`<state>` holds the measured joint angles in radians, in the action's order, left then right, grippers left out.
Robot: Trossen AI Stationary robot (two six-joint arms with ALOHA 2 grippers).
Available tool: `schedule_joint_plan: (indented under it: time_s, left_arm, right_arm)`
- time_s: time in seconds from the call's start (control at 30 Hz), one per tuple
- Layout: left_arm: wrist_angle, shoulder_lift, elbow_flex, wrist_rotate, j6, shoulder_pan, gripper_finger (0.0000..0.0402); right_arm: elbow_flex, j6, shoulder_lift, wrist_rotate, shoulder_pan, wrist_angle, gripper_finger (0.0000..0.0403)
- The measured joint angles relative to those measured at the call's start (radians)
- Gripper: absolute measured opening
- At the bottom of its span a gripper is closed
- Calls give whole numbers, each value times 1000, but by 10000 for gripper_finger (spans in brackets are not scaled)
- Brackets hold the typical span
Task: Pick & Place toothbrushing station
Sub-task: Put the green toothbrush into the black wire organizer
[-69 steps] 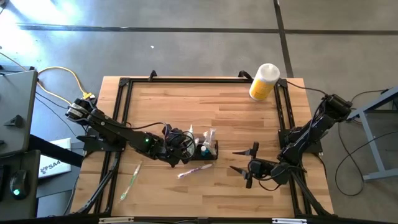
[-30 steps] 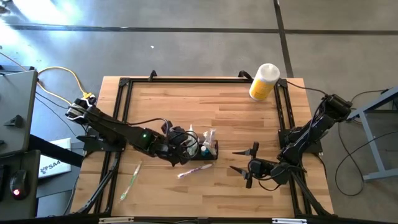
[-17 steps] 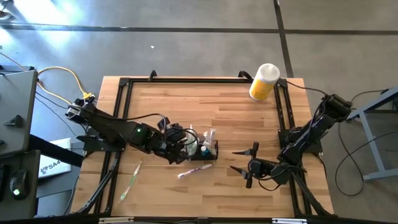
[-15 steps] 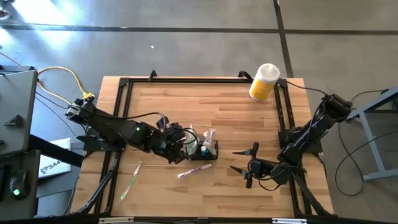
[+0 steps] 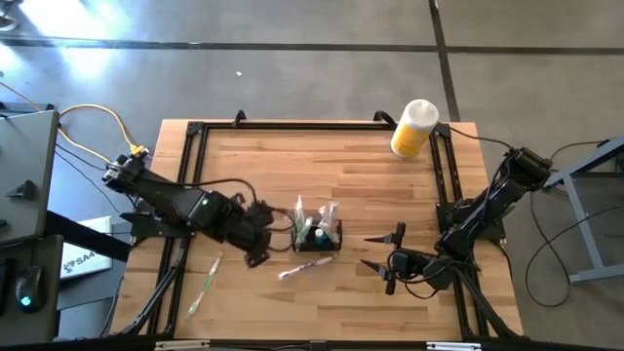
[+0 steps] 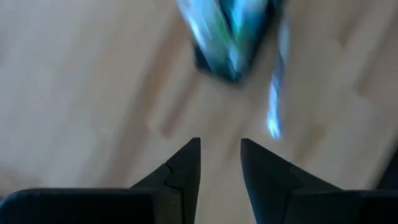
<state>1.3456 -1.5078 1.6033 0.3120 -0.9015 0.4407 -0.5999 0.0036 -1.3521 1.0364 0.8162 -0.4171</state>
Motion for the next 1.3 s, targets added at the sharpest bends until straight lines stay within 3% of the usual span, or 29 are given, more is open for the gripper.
schedule_joint_plan:
  time_s: [0.13,0.27,0.37,0.57,0.9,1.3]
  left_arm:
    - [12,0,0,-155,-50,67,109]
    - [10,0,0,-206,-64,166,109]
    - [-12,0,0,-192,-114,235,109]
    - [-130,0,0,-46,-127,351,109]
    - [-169,-55,0,-13,-147,447,109]
    - [142,-175,-2,-134,-681,383,109]
  right_arm:
    - [0,0,0,0,-4,-1,254]
    - [0,-5,0,-4,-8,-3,254]
    - [0,-10,0,-4,-8,-3,254]
    - [0,-27,0,-26,-32,-5,254]
    - [0,24,0,-147,-80,-5,254]
    - [0,26,0,-150,-80,-4,254]
